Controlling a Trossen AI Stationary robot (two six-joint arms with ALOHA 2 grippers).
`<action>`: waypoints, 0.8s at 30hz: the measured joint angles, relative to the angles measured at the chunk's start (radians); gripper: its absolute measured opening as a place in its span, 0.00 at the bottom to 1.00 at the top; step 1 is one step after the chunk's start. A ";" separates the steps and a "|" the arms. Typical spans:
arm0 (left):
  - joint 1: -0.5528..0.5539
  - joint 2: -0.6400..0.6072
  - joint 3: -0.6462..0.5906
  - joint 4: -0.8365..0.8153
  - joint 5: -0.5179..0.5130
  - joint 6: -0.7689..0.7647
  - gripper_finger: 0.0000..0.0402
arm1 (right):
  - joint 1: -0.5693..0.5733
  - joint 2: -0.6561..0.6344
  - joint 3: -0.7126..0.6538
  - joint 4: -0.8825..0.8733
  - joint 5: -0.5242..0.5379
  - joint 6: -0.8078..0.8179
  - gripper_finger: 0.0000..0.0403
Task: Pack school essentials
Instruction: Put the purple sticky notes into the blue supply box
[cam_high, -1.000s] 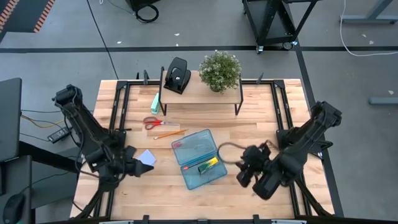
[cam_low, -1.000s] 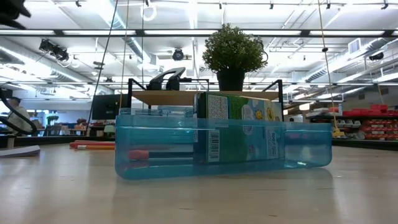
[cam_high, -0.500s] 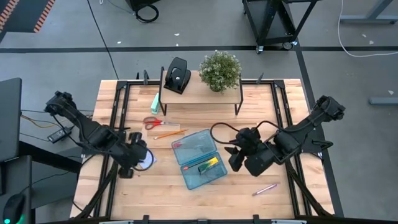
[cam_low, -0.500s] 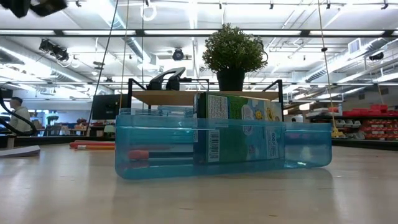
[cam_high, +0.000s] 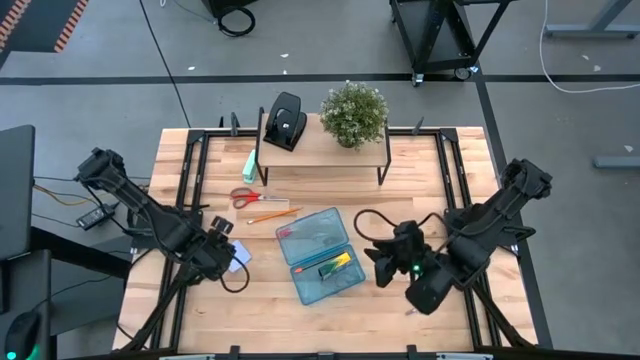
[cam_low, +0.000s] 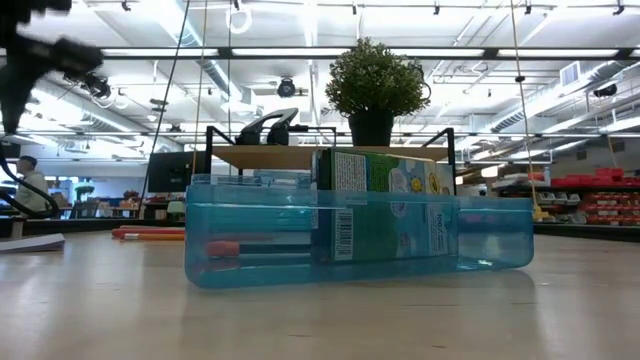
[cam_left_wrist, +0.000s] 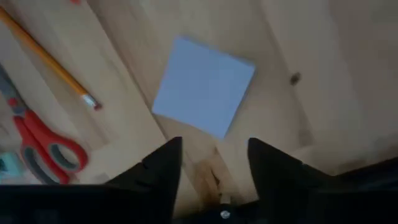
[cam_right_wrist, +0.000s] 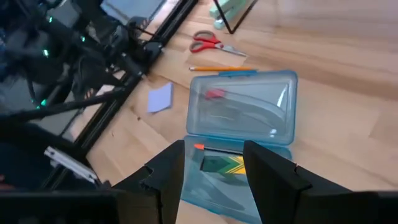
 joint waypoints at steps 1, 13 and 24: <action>-0.007 0.000 -0.029 0.013 0.000 0.005 0.52 | -0.001 0.014 0.000 0.000 0.000 0.025 0.43; -0.103 0.112 -0.093 0.090 -0.039 0.021 0.67 | -0.046 0.084 -0.001 0.000 -0.091 0.110 0.43; -0.099 0.246 -0.093 0.181 -0.071 -0.164 0.64 | -0.071 0.084 -0.001 0.027 -0.090 0.131 0.43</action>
